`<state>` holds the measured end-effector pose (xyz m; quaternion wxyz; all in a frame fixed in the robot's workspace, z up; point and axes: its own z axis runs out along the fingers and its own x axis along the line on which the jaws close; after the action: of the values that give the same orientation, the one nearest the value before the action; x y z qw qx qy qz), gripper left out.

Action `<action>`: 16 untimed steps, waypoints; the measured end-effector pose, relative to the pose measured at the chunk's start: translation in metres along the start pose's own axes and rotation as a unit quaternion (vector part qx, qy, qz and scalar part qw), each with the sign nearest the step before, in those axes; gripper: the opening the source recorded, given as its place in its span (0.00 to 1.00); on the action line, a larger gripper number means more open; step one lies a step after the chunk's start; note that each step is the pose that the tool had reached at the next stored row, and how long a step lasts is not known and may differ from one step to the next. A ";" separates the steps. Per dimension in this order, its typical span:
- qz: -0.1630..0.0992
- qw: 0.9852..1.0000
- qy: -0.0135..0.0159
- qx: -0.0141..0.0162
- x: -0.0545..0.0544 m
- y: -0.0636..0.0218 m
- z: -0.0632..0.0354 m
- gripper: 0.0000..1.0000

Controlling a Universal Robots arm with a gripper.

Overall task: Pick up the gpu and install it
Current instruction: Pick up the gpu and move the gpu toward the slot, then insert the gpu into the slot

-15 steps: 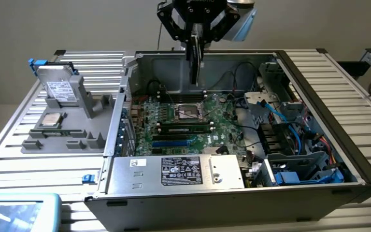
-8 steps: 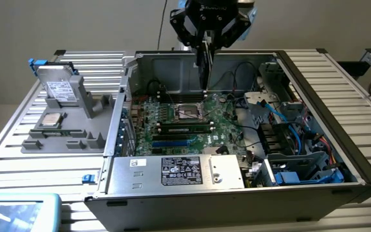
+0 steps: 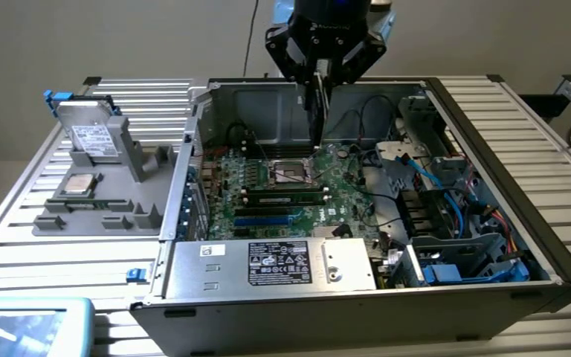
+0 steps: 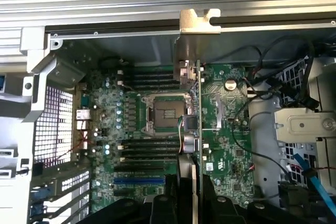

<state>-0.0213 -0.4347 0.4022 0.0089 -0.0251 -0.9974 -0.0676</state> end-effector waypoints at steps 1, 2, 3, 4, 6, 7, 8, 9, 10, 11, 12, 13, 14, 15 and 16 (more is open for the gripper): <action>0.000 1.000 0.000 0.000 0.000 -0.0003 0.0019 0.29; 0.000 1.000 0.000 0.000 0.000 -0.0005 0.0037 0.29; 0.000 1.000 0.000 0.000 0.000 -0.0007 0.0054 0.29; 0.000 1.000 0.000 0.000 0.000 -0.0010 0.0071 0.29; -0.004 1.000 0.000 0.000 -0.001 -0.0012 0.0094 0.29; -0.013 1.000 0.002 0.001 -0.001 -0.0013 0.0101 0.29; -0.022 1.000 0.003 0.001 -0.001 -0.0014 0.0108 0.29; -0.030 1.000 0.004 0.001 -0.001 -0.0015 0.0114 0.29; -0.039 0.999 0.005 0.001 -0.001 -0.0015 0.0119 0.29; -0.048 0.999 0.007 0.001 -0.001 -0.0016 0.0124 0.29; -0.057 0.998 0.008 0.002 -0.001 -0.0017 0.0128 0.29; -0.066 0.998 0.009 0.002 -0.001 -0.0017 0.0132 0.29; -0.075 0.997 0.010 0.002 -0.001 -0.0018 0.0136 0.29; -0.084 0.996 0.011 0.002 -0.001 -0.0018 0.0139 0.29; -0.093 0.996 0.013 0.002 -0.001 -0.0019 0.0143 0.29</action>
<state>-0.0206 -0.4347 0.3877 0.0152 0.0689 -0.9953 -0.0662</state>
